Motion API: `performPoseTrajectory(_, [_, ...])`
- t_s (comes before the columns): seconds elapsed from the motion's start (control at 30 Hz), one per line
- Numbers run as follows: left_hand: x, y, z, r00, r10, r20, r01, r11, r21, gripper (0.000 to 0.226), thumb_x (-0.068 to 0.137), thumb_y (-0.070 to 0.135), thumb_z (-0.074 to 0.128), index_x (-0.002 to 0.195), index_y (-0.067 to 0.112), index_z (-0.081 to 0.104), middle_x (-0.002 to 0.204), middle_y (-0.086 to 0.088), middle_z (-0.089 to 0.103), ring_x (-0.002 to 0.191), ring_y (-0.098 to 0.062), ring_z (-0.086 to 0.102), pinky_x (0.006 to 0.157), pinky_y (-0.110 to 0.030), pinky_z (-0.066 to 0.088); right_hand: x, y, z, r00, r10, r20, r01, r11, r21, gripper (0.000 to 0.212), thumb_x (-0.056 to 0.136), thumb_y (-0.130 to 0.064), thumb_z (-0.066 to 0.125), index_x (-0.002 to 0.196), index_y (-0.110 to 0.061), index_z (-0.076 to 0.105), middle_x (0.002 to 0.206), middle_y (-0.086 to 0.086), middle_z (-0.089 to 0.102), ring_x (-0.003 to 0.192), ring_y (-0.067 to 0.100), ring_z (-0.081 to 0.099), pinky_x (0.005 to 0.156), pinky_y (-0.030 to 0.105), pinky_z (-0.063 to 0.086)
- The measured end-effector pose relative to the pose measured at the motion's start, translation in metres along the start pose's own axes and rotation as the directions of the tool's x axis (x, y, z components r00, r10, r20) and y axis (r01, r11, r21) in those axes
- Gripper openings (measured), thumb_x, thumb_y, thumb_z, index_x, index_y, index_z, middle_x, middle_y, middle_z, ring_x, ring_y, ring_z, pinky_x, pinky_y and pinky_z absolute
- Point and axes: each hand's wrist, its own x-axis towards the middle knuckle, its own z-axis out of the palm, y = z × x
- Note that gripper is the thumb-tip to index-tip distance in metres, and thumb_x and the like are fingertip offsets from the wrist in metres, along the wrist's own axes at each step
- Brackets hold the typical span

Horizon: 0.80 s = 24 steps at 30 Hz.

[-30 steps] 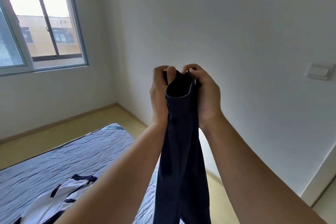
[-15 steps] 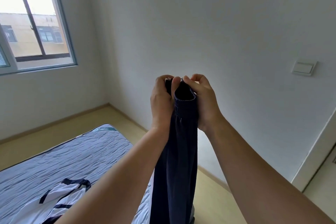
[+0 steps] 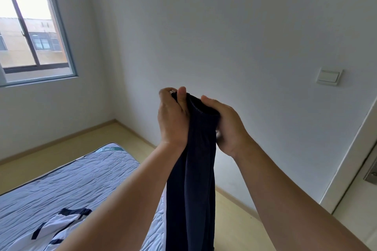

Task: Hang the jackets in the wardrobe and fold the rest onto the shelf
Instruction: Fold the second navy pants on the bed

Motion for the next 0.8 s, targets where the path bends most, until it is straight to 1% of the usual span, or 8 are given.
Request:
performPoseTrajectory(0.17, [-0.002,-0.012,0.006,0.996,-0.052,0.071,0.05,0.998,0.027,0.028,0.104,0.051,0.04,0.099,0.023,0.036,0.087,0.008,0.054,0.074,-0.004,0.053,0.059,-0.017,0.032,0.004,0.0,-0.015,0.99,-0.03,0.136,0.043,0.995,-0.095,0.039,0.083,-0.02,0.055,0.116,-0.022,0.076,0.12,0.006,0.073,0.117,0.027,0.065,0.091,0.036,0.046])
performPoseTrajectory(0.27, [-0.002,-0.017,0.006,0.987,-0.006,0.159,-0.007,0.997,0.076,0.023,0.104,0.047,0.042,0.102,0.025,0.037,0.098,0.005,0.052,0.082,0.001,0.05,0.064,-0.014,0.033,0.007,-0.003,-0.022,0.996,-0.034,0.079,0.048,0.983,-0.177,0.038,0.081,-0.011,0.057,0.11,-0.025,0.076,0.109,0.005,0.076,0.101,0.023,0.072,0.078,0.031,0.057])
performPoseTrajectory(0.4, [0.002,-0.015,0.0,0.953,0.087,0.291,-0.117,0.989,0.086,0.015,0.105,0.039,0.044,0.106,0.025,0.039,0.108,0.004,0.049,0.089,0.006,0.046,0.075,0.0,0.033,0.013,-0.009,-0.037,0.99,-0.142,-0.007,0.119,0.853,-0.508,0.02,0.083,-0.005,0.068,0.09,-0.025,0.069,0.091,-0.004,0.076,0.071,0.014,0.068,0.066,0.032,0.054])
performPoseTrajectory(0.47, [0.006,-0.012,-0.002,0.933,0.096,0.347,-0.133,0.987,0.085,0.015,0.106,0.039,0.043,0.105,0.024,0.04,0.101,0.007,0.052,0.085,-0.003,0.048,0.072,-0.003,0.035,0.014,-0.013,-0.043,0.985,-0.167,0.052,0.165,0.778,-0.606,0.021,0.084,-0.009,0.07,0.085,-0.03,0.07,0.091,-0.011,0.074,0.067,0.012,0.067,0.066,0.032,0.054])
performPoseTrajectory(0.53, [0.01,-0.01,-0.003,0.914,0.095,0.395,-0.137,0.987,0.079,0.016,0.107,0.039,0.04,0.103,0.023,0.041,0.091,0.01,0.055,0.081,-0.001,0.053,0.066,-0.007,0.037,0.015,-0.017,-0.045,0.982,-0.139,0.126,0.188,0.74,-0.646,0.024,0.084,-0.012,0.065,0.089,-0.034,0.072,0.082,-0.007,0.074,0.064,0.012,0.066,0.064,0.029,0.054])
performPoseTrajectory(0.67, [0.013,-0.01,-0.005,0.889,0.08,0.451,-0.131,0.988,0.084,0.019,0.108,0.037,0.036,0.102,0.019,0.04,0.088,0.008,0.054,0.081,-0.002,0.054,0.065,-0.012,0.037,0.017,-0.018,-0.041,0.969,-0.186,0.16,0.242,0.615,-0.75,0.011,0.094,-0.035,0.063,0.092,-0.035,0.074,0.073,-0.022,0.071,0.064,-0.002,0.066,0.056,0.011,0.048])
performPoseTrajectory(0.73, [0.012,-0.012,-0.007,0.873,0.062,0.483,-0.129,0.986,0.108,0.019,0.108,0.038,0.034,0.103,0.021,0.04,0.094,0.005,0.055,0.089,-0.013,0.053,0.072,-0.023,0.037,0.02,-0.017,-0.036,0.975,-0.167,0.149,0.219,0.574,-0.789,0.044,0.095,-0.057,0.055,0.08,-0.018,0.071,0.062,-0.012,0.064,0.056,0.005,0.06,0.057,0.022,0.049])
performPoseTrajectory(0.8, [0.011,-0.013,-0.008,0.846,0.039,0.532,-0.125,0.984,0.127,0.013,0.108,0.036,0.033,0.102,0.027,0.041,0.102,0.006,0.054,0.099,-0.018,0.051,0.078,-0.028,0.036,0.021,-0.018,-0.027,0.991,-0.051,0.124,0.132,0.54,-0.831,0.077,0.088,-0.08,0.041,0.063,-0.008,0.046,0.053,-0.003,0.041,0.048,0.015,0.042,0.052,0.029,0.037])
